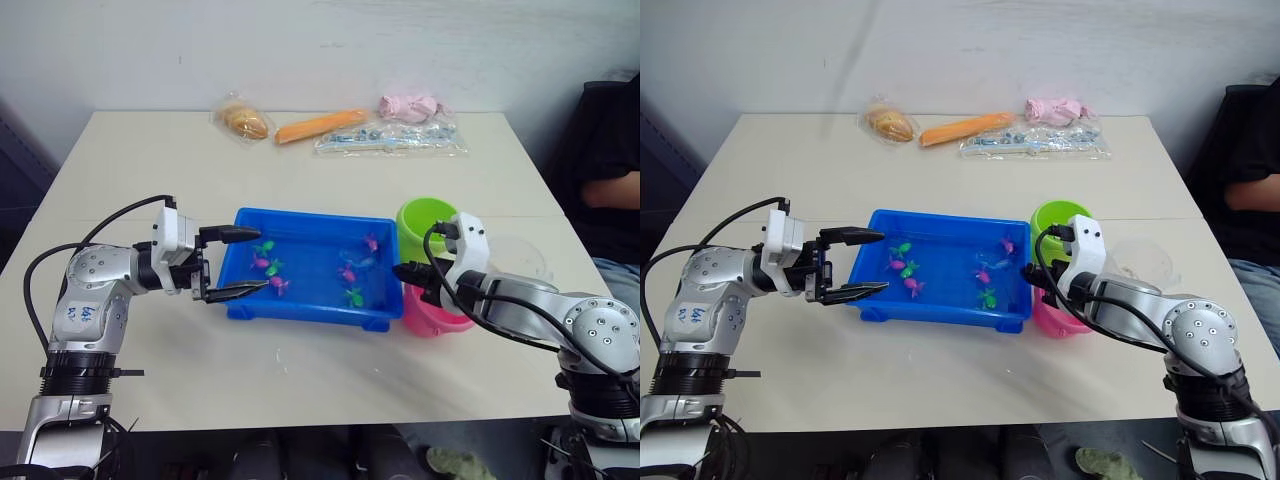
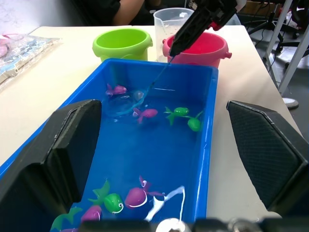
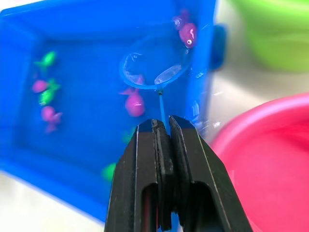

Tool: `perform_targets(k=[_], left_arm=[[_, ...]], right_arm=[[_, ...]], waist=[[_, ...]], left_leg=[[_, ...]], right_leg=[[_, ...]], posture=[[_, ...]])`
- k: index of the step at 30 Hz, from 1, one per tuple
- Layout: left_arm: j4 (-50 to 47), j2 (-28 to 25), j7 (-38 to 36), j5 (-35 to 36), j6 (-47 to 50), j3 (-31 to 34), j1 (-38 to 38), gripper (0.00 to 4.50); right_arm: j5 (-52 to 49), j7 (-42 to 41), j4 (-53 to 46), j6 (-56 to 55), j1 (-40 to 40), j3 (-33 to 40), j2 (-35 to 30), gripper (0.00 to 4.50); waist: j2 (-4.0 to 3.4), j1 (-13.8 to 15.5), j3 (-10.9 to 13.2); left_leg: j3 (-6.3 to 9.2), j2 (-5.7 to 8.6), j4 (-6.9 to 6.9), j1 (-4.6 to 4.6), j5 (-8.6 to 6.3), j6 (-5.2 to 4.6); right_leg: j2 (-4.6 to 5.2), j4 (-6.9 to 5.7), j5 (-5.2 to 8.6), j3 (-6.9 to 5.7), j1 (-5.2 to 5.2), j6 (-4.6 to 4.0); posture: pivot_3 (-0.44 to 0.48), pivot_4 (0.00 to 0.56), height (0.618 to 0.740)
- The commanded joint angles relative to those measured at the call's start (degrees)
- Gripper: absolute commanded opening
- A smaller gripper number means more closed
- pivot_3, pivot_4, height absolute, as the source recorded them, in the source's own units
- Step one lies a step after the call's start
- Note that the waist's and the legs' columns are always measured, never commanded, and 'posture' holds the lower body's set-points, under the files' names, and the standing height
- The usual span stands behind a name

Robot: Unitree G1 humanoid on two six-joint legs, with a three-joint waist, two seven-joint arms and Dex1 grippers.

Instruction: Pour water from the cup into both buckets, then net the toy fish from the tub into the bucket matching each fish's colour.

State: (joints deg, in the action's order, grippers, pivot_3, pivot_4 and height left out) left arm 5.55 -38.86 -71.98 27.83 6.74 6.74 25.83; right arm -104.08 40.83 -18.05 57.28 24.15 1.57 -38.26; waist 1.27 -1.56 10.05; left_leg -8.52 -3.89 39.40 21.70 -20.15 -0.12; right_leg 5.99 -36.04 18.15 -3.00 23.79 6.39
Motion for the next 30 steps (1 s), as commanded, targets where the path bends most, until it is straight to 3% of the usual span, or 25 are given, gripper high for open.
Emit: perform_targets(k=[1,9,15,25,30], left_arm=[[-0.31,-0.02,0.14,0.25,-0.74,0.62,0.8,4.47],[-0.35,0.26,0.38,0.13,-0.94,0.5,0.78,4.47],[-0.4,0.58,0.66,0.06,-1.19,0.51,0.65,4.47],[0.12,0.93,0.96,-0.14,-1.89,0.4,0.47,4.47],[0.55,0.92,0.81,-0.15,-2.4,0.4,0.47,4.47]], right_arm=[[-4.06,2.31,-1.86,-2.27,-0.33,-0.35,-1.09,0.0],[-5.63,3.79,-1.45,-4.44,-0.76,-1.12,-2.66,0.0],[-0.46,2.5,-0.98,-4.4,-0.05,-0.85,-3.08,0.0],[15.77,-13.8,-5.81,-2.06,-0.3,-1.19,-3.18,0.0],[26.74,-30.28,-12.67,-4.77,-3.51,-0.05,-5.14,0.0]], waist=[[0.0,-0.01,0.0],[0.0,0.0,0.0],[0.0,0.0,0.0],[0.0,0.05,0.0],[0.0,0.08,0.0]], left_leg=[[0.0,0.0,0.0,0.0,0.0,0.0],[0.0,-0.01,-0.01,0.0,0.0,0.0],[0.0,0.0,-0.01,0.0,0.0,0.0],[0.01,0.0,-0.03,0.01,0.0,0.0],[0.01,0.02,-0.05,0.01,0.0,0.0]], right_leg=[[0.0,0.0,0.0,0.0,0.0,0.0],[0.0,0.02,0.0,0.0,0.0,0.0],[0.0,0.04,0.0,0.0,0.0,0.0],[0.0,0.03,-0.01,0.0,0.0,0.01],[-0.01,0.04,-0.01,-0.02,0.0,0.02]], posture=[[0.0,0.15,0.74],[0.0,0.15,0.74],[0.0,0.15,0.74],[0.0,0.15,0.74],[0.0,0.15,0.74]])
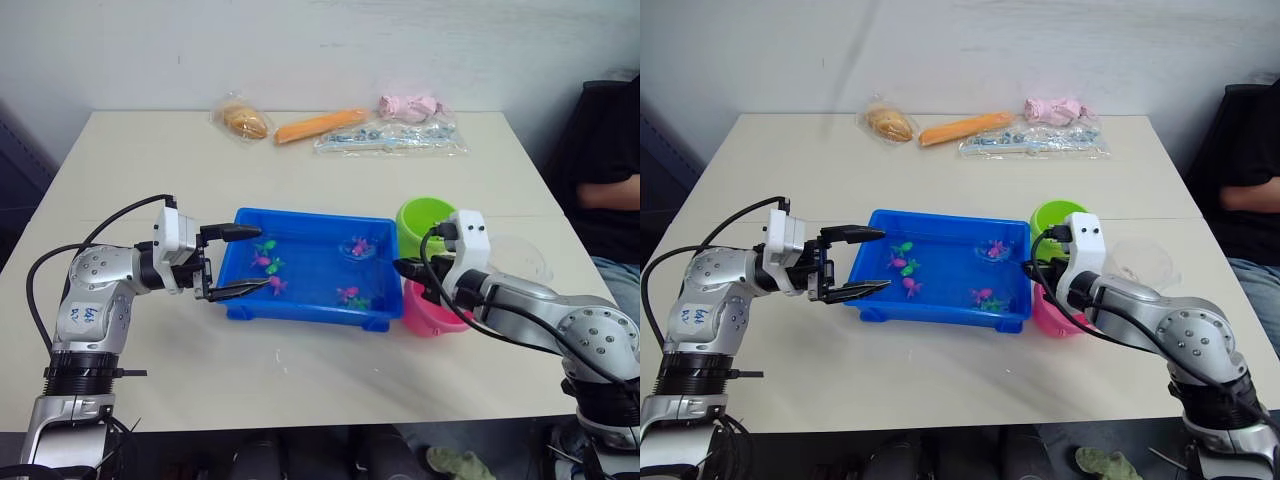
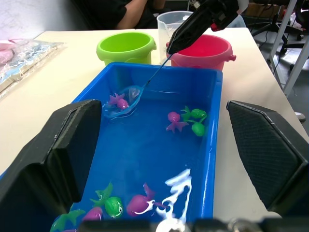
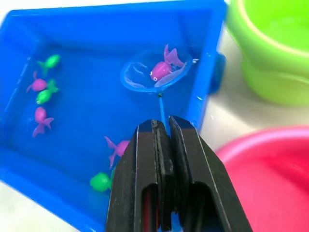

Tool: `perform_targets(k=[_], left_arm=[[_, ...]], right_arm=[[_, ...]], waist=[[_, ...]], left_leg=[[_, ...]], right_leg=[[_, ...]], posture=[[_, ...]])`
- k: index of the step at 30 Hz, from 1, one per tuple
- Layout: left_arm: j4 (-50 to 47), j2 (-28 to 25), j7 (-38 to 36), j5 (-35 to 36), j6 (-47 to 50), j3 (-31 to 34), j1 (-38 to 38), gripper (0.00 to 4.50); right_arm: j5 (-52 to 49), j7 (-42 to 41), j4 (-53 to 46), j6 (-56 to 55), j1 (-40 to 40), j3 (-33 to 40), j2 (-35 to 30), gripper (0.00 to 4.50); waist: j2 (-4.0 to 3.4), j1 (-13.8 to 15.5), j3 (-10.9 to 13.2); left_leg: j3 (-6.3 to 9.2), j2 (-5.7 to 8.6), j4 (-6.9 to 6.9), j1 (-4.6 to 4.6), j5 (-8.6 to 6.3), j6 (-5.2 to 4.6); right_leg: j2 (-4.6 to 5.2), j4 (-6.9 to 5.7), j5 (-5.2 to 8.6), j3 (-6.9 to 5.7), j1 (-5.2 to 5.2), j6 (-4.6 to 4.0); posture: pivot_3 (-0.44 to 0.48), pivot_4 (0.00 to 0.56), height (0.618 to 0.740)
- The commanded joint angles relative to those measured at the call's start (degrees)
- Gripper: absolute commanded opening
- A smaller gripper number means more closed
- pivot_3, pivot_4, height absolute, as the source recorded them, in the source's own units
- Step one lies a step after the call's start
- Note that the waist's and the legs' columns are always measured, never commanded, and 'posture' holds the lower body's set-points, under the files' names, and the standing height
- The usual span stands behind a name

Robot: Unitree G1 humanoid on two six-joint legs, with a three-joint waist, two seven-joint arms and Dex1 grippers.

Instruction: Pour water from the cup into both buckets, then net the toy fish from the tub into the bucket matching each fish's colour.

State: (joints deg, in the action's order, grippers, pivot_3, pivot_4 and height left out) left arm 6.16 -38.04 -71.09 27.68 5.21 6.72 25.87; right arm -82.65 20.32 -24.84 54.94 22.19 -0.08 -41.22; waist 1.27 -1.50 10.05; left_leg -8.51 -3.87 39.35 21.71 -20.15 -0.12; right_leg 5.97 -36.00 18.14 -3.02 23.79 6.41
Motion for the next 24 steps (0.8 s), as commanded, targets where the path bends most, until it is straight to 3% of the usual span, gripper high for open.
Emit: perform_targets(k=[1,12,16,24], left_arm=[[0.01,0.09,-0.12,0.01,-0.97,0.42,0.44,4.47],[-0.71,0.88,-1.78,2.04,1.06,-0.39,1.43,4.47],[-5.48,2.37,-1.82,4.73,6.18,-2.06,1.25,4.47],[-7.71,5.86,-2.26,6.14,9.37,-4.52,2.01,4.47]], right_arm=[[7.04,-12.72,-7.08,-2.98,-2.38,1.9,-2.69,0.0],[13.71,-31.99,-18.16,-7.13,-16.18,13.95,-9.96,0.0],[17.35,-35.56,-22.21,-11.43,-24.47,21.57,-8.86,0.0],[27.51,-44.32,-27.47,-23.96,-45.26,37.14,1.35,0.0]], waist=[[0.0,0.05,0.0],[0.02,1.06,-0.01],[0.02,1.59,-0.01],[0.02,2.74,-0.02]], left_leg=[[0.0,0.02,-0.02,0.0,0.0,-0.01],[0.01,0.19,-0.05,0.0,-0.01,-0.01],[0.01,0.19,-0.04,-0.04,-0.01,0.0],[0.03,0.25,0.09,-0.17,-0.01,0.01]], right_leg=[[0.0,0.01,0.0,0.0,0.0,0.0],[-0.07,0.04,-0.03,-0.04,-0.06,0.06],[-0.13,0.02,-0.03,-0.03,-0.08,0.06],[-0.23,0.12,-0.05,0.07,-0.24,0.09]], posture=[[0.0,0.15,0.74],[0.0,0.15,0.74],[0.0,0.15,0.74],[0.0,0.15,0.74]])
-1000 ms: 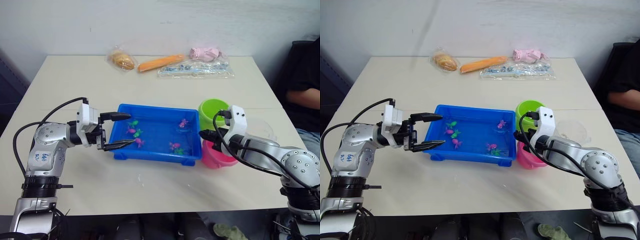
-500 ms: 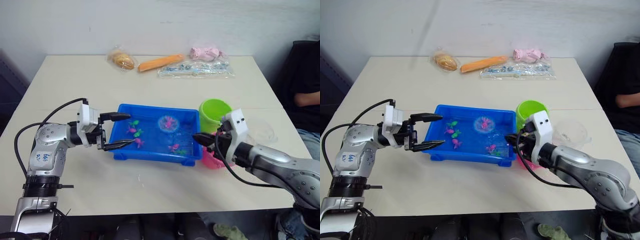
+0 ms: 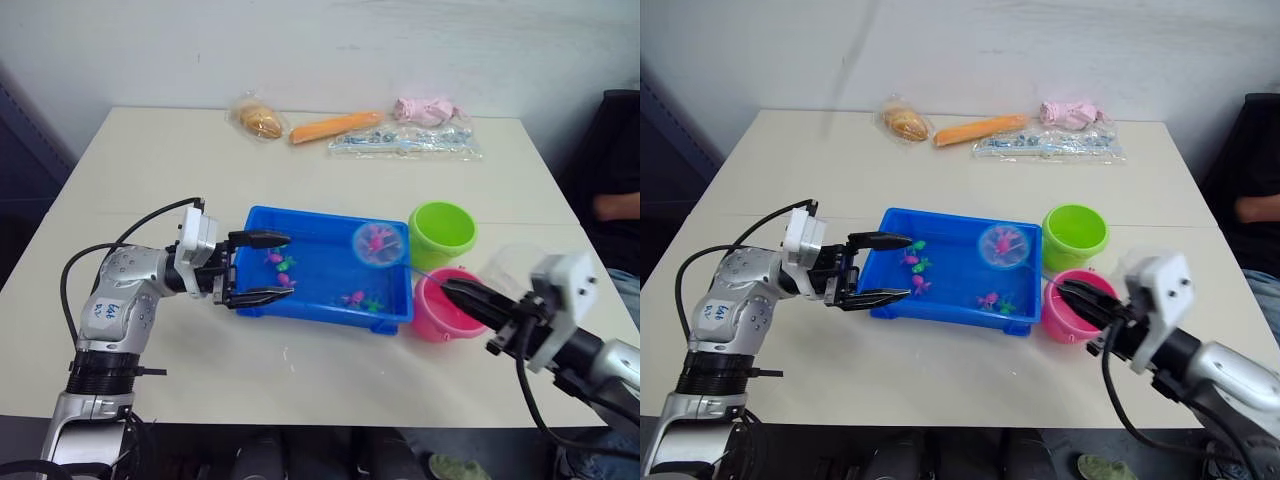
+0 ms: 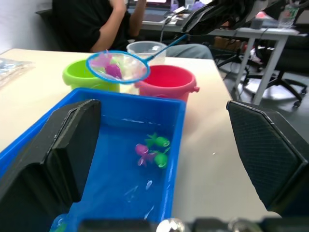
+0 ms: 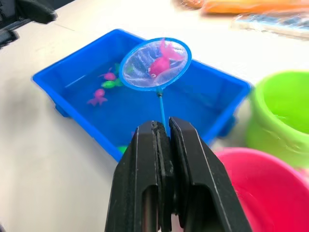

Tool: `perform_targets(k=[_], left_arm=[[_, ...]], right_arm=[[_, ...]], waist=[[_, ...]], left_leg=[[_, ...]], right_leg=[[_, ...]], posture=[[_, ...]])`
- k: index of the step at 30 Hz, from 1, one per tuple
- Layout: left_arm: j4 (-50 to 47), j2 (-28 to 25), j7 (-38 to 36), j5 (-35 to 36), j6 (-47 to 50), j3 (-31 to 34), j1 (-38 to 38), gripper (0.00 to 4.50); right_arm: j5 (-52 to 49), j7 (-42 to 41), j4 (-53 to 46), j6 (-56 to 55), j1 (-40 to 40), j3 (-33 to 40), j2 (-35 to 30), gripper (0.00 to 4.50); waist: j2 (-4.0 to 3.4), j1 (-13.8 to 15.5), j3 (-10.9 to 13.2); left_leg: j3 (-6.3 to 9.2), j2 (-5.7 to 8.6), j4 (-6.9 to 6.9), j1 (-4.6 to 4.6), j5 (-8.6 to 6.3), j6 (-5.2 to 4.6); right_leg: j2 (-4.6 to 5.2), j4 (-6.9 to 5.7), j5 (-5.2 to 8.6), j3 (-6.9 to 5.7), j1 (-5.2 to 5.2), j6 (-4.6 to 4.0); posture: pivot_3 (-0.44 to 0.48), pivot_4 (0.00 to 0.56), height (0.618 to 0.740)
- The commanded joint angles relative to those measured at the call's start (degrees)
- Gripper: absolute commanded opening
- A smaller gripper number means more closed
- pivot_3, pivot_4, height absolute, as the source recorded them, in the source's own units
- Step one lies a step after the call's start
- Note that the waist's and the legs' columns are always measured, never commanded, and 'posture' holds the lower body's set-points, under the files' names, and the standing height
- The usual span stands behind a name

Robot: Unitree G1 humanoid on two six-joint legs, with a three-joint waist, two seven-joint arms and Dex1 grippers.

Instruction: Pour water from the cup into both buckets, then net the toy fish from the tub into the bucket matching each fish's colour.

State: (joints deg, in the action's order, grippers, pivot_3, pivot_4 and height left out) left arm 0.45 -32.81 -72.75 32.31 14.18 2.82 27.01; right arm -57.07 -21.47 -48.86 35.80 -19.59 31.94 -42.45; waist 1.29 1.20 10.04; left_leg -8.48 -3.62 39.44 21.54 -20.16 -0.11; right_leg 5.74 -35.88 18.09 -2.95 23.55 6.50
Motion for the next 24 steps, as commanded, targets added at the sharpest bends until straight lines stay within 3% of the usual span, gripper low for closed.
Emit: perform_targets(k=[1,8,12,19,24], left_arm=[[-1.71,1.01,-0.79,1.36,0.43,-0.88,1.07,4.47],[0.72,3.57,-2.22,0.67,-0.34,-2.64,4.15,4.47],[1.33,4.58,-2.14,0.28,-0.45,-3.33,5.46,4.47],[0.58,5.15,-1.74,0.49,0.24,-3.58,5.45,4.47],[0.07,5.0,-1.34,-0.01,0.15,-3.79,5.44,4.47]], right_arm=[[2.94,-3.39,-4.07,-6.16,-5.34,6.18,3.74,0.0],[7.22,-7.68,-4.43,-11.85,-17.47,12.49,10.3,0.0],[15.51,-12.44,-2.65,-17.38,-22.67,11.93,12.6,0.0],[33.89,-16.66,7.36,-35.03,-24.12,6.87,17.9,0.0],[44.24,-18.18,14.57,-47.91,-23.33,5.34,17.83,0.0]], waist=[[0.0,0.06,0.0],[-0.05,0.07,-0.04],[-0.12,-0.08,-0.07],[-0.16,-0.06,-0.08],[-0.24,-0.14,-0.11]], left_leg=[[0.0,0.0,0.0,-0.04,0.0,0.0],[0.01,-0.03,0.01,-0.22,0.03,0.06],[0.0,-0.03,0.0,-0.26,0.03,0.06],[0.0,-0.02,0.01,-0.28,0.03,0.06],[-0.02,-0.02,0.01,-0.3,0.04,0.08]], right_leg=[[-0.02,0.0,0.0,0.0,-0.03,0.0],[-0.14,-0.06,0.0,0.12,-0.15,-0.02],[-0.15,-0.06,0.01,0.15,-0.17,-0.03],[-0.18,-0.06,0.02,0.17,-0.17,-0.04],[-0.18,-0.09,0.02,0.19,-0.18,-0.05]], posture=[[0.0,0.15,0.74],[0.0,0.15,0.74],[0.0,0.15,0.74],[0.0,0.15,0.74],[0.0,0.15,0.74]])
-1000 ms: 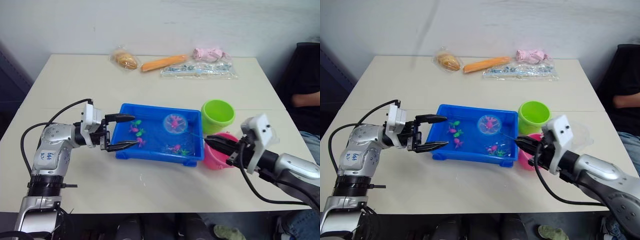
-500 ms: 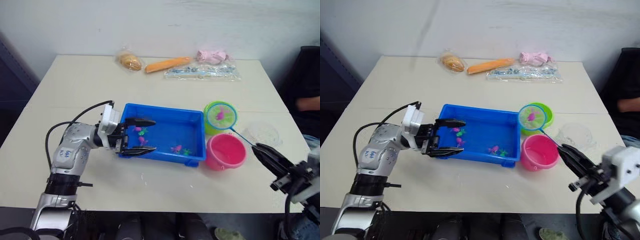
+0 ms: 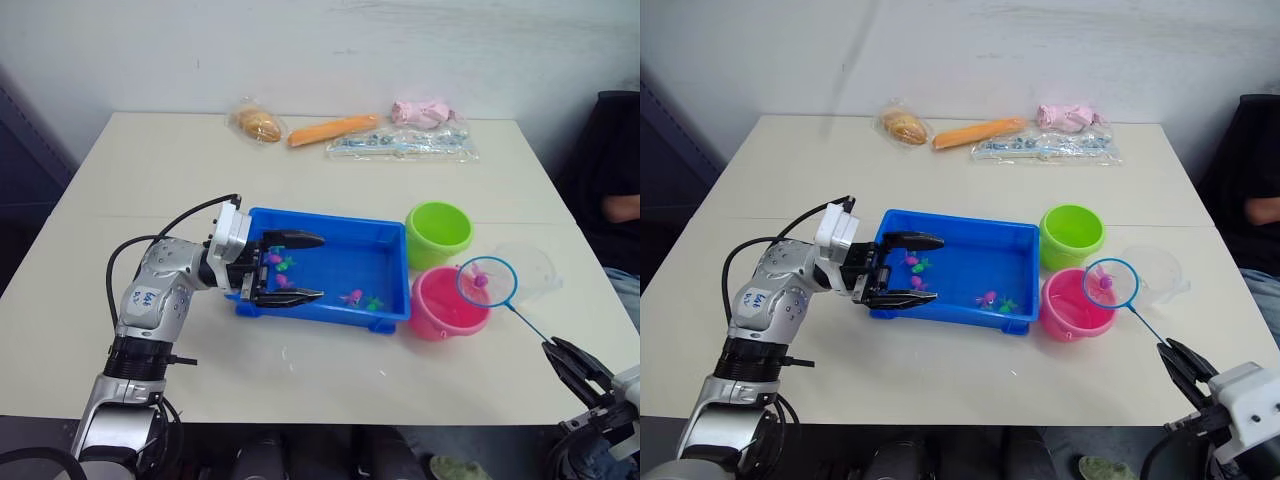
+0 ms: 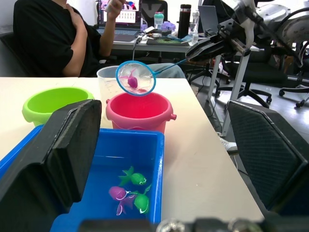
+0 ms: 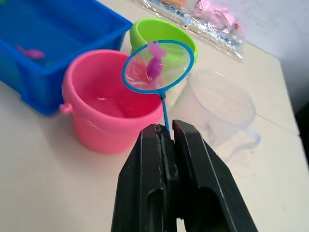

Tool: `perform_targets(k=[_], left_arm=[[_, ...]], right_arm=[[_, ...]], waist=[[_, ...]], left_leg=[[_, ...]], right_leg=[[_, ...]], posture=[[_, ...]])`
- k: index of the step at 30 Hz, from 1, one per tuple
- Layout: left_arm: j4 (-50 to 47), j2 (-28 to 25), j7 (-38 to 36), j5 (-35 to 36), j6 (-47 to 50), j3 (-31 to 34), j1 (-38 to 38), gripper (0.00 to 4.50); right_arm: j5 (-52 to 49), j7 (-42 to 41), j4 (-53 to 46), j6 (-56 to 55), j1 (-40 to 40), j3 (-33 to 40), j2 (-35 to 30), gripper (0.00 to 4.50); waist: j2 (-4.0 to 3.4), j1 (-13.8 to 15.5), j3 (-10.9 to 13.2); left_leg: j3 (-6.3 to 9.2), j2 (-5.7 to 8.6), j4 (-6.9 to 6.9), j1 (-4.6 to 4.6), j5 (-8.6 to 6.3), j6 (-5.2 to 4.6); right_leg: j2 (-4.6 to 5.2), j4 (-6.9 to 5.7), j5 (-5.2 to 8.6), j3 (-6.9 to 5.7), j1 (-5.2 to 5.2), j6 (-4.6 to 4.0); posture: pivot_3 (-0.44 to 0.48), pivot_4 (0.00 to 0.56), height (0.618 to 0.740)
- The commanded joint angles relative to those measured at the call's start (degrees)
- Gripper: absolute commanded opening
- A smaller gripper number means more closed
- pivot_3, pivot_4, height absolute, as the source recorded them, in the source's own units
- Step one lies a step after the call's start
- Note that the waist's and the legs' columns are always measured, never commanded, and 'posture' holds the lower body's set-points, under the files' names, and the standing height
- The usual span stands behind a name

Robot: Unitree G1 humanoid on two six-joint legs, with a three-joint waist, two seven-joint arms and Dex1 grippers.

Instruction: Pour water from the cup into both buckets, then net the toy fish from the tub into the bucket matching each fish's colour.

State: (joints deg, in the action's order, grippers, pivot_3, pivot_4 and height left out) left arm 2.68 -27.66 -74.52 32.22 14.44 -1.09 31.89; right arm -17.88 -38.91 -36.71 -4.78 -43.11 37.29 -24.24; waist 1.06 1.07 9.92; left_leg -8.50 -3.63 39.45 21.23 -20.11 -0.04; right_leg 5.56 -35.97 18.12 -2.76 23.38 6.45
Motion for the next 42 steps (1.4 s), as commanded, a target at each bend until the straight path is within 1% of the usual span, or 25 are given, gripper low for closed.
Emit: perform_targets(k=[1,4,8,12,14,15,17,19,21,23,29,35,39,42], left_arm=[[-2.26,-0.17,0.52,0.07,-0.1,0.15,0.52,4.47],[-3.15,-0.21,1.28,0.14,0.3,0.16,0.21,4.47],[-3.49,-0.21,1.65,0.17,0.43,0.1,0.06,4.47],[-3.81,-0.13,2.01,0.12,0.26,0.2,-0.23,4.47],[-3.86,-0.15,2.15,-0.01,-0.03,0.26,-0.41,4.47],[-3.86,-0.14,2.25,-0.03,-0.14,0.32,-0.46,4.47],[-3.84,-0.13,2.36,-0.13,-0.41,0.36,-0.58,4.47],[-3.65,-0.02,2.45,-0.3,-1.05,0.51,-0.88,4.47],[-3.45,0.04,2.49,-0.43,-1.61,0.56,-1.08,4.47],[-3.36,0.19,2.67,-0.45,-1.89,0.59,-1.2,4.47],[-3.11,0.44,2.84,-0.57,-2.66,0.55,-1.58,4.47],[-2.84,0.6,3.16,-0.65,-3.37,0.73,-1.81,4.47],[-3.0,0.45,3.31,-0.65,-3.45,0.71,-2.18,4.47],[-3.15,0.37,3.44,-0.57,-3.5,0.84,-2.33,4.47]], right_arm=[[6.64,-0.79,3.73,-10.62,0.6,0.04,-0.47,0.0],[12.11,0.44,8.45,-20.35,2.01,0.91,-1.03,0.0],[18.89,3.44,12.33,-29.03,3.92,1.13,-1.65,0.0],[26.71,6.96,15.55,-34.51,4.41,2.26,-2.58,0.0],[33.24,9.38,16.86,-38.85,4.45,4.03,-4.13,0.0],[34.52,10.31,17.36,-39.86,4.66,4.51,-4.61,0.0],[36.95,12.94,17.89,-41.51,5.55,5.79,-5.1,0.0],[41.5,16.32,18.44,-44.03,6.71,7.36,-5.46,0.0],[45.14,17.61,18.6,-46.25,6.77,7.47,-6.73,0.0],[48.61,19.99,17.66,-47.77,6.98,8.42,-6.62,0.0],[49.72,21.77,16.19,-47.79,8.04,6.39,-8.29,0.0],[53.3,25.59,16.51,-48.95,10.22,7.61,-9.98,0.0],[54.12,26.52,17.39,-49.69,9.93,6.78,-11.32,0.0],[55.15,28.12,18.39,-48.94,9.59,7.4,-11.0,0.0]], waist=[[-0.02,-0.02,0.0],[-0.03,-0.13,0.0],[-0.04,-0.43,0.01],[-0.1,-0.45,-0.01],[-0.11,-0.46,-0.01],[-0.12,-0.52,0.0],[-0.11,-0.83,0.0],[-0.11,-1.11,0.0],[-0.14,-1.22,-0.01],[-0.14,-1.29,-0.01],[-0.15,-1.32,-0.01],[-0.15,-1.32,-0.01],[-0.15,-1.3,-0.02],[-0.15,-1.28,-0.01]], left_leg=[[0.0,0.0,0.0,0.0,0.01,0.01],[0.0,0.0,0.0,-0.01,0.01,0.03],[0.0,-0.01,0.0,-0.03,0.03,0.05],[-0.01,-0.01,0.01,-0.04,0.05,0.09],[-0.01,-0.01,0.02,-0.04,0.05,0.09],[-0.02,0.0,0.02,-0.04,0.05,0.1],[-0.03,0.0,0.04,-0.05,0.05,0.1],[-0.02,-0.01,0.05,-0.05,0.07,0.12],[-0.01,-0.01,0.05,-0.06,0.09,0.16],[-0.02,-0.01,0.05,-0.07,0.1,0.18],[-0.06,-0.01,0.07,-0.08,0.12,0.2],[-0.05,-0.02,0.13,-0.09,0.12,0.2],[-0.05,-0.02,0.17,-0.09,0.12,0.2],[-0.06,-0.02,0.19,-0.08,0.12,0.2]], right_leg=[[0.0,0.0,0.0,0.0,0.0,0.0],[0.0,-0.01,0.0,0.01,0.0,-0.01],[0.0,-0.03,0.0,0.02,0.0,-0.01],[0.0,-0.05,0.0,0.03,0.0,-0.01],[0.0,-0.05,0.01,0.03,0.0,-0.01],[0.0,-0.05,0.0,0.05,0.0,-0.01],[0.0,-0.06,0.0,0.06,-0.01,-0.01],[0.0,-0.08,0.0,0.05,-0.01,-0.01],[0.0,-0.1,0.01,0.06,-0.01,-0.01],[-0.01,-0.11,0.0,0.07,-0.01,-0.01],[-0.02,-0.14,0.01,0.09,-0.01,-0.01],[-0.02,-0.21,0.01,0.11,-0.01,-0.01],[-0.02,-0.26,0.01,0.12,-0.01,-0.01],[-0.02,-0.28,0.01,0.11,-0.01,-0.01]], posture=[[0.0,0.15,0.74],[0.0,0.15,0.74],[0.0,0.15,0.74],[0.0,0.15,0.74],[0.0,0.15,0.74],[0.0,0.15,0.74],[0.0,0.15,0.74],[0.0,0.15,0.74],[0.0,0.15,0.74],[0.0,0.15,0.74],[0.0,0.15,0.74],[0.0,0.15,0.74],[0.0,0.15,0.74],[0.0,0.15,0.74]])
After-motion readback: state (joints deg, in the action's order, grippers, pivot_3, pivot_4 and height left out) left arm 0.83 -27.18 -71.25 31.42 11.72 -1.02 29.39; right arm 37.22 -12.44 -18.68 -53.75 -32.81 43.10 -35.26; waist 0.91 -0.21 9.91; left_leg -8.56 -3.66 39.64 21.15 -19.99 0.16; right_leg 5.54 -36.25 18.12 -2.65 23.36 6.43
